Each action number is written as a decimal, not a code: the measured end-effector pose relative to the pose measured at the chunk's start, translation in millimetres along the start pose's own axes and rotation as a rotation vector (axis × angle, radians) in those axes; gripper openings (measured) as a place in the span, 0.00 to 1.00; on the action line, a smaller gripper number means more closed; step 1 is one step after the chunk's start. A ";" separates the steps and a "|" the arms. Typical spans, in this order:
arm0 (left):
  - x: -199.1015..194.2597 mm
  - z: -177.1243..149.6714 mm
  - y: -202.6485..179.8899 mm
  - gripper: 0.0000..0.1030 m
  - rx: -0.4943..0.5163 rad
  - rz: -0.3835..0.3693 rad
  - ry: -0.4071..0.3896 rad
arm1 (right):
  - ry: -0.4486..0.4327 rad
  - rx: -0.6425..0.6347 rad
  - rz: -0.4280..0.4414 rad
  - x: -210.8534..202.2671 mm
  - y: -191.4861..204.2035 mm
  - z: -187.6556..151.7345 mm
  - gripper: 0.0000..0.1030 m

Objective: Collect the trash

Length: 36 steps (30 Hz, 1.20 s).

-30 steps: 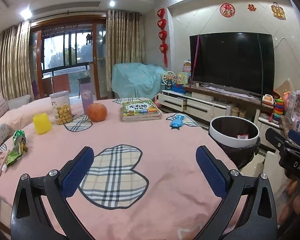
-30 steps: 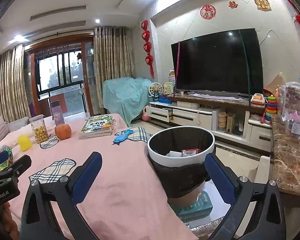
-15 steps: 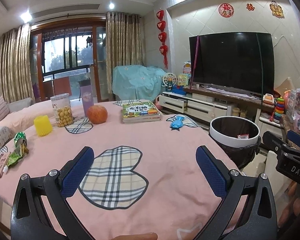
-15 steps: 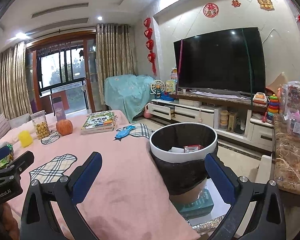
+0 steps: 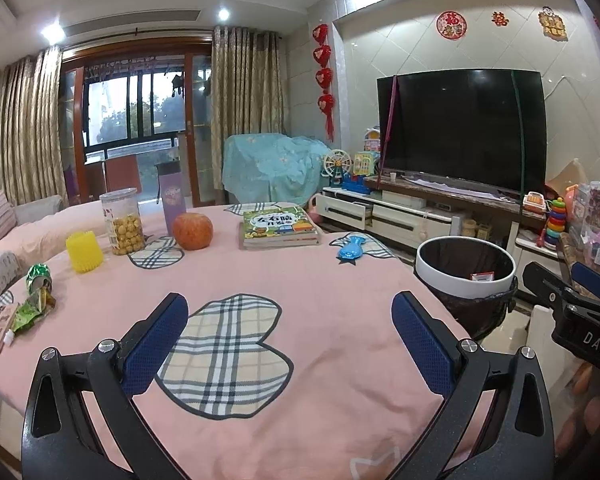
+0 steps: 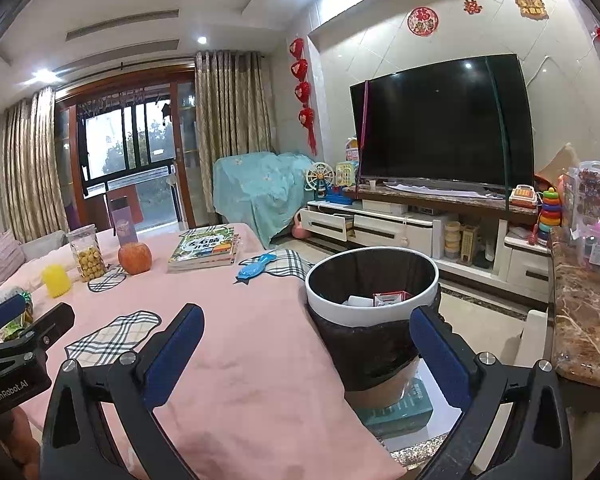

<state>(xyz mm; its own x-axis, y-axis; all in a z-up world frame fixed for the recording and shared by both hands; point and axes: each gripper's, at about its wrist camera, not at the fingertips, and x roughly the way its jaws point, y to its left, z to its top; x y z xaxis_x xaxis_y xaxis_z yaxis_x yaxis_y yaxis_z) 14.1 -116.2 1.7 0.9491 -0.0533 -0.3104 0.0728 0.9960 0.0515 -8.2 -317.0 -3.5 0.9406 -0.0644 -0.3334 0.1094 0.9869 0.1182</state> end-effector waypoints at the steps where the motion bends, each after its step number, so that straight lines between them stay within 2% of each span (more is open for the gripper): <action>1: -0.4 0.1 -0.4 1.00 0.000 -0.001 -0.001 | -0.001 0.000 0.001 0.2 0.5 -0.3 1.00; 36: -2.3 0.5 2.7 1.00 -0.016 -0.013 0.009 | -0.006 0.003 0.032 -6.4 7.3 4.9 1.00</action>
<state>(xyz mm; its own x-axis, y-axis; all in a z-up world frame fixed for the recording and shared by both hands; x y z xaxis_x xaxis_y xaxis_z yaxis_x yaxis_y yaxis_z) 12.2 -113.4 3.0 0.9454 -0.0652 -0.3192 0.0795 0.9963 0.0319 -11.8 -310.1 4.1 0.9454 -0.0341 -0.3241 0.0806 0.9881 0.1313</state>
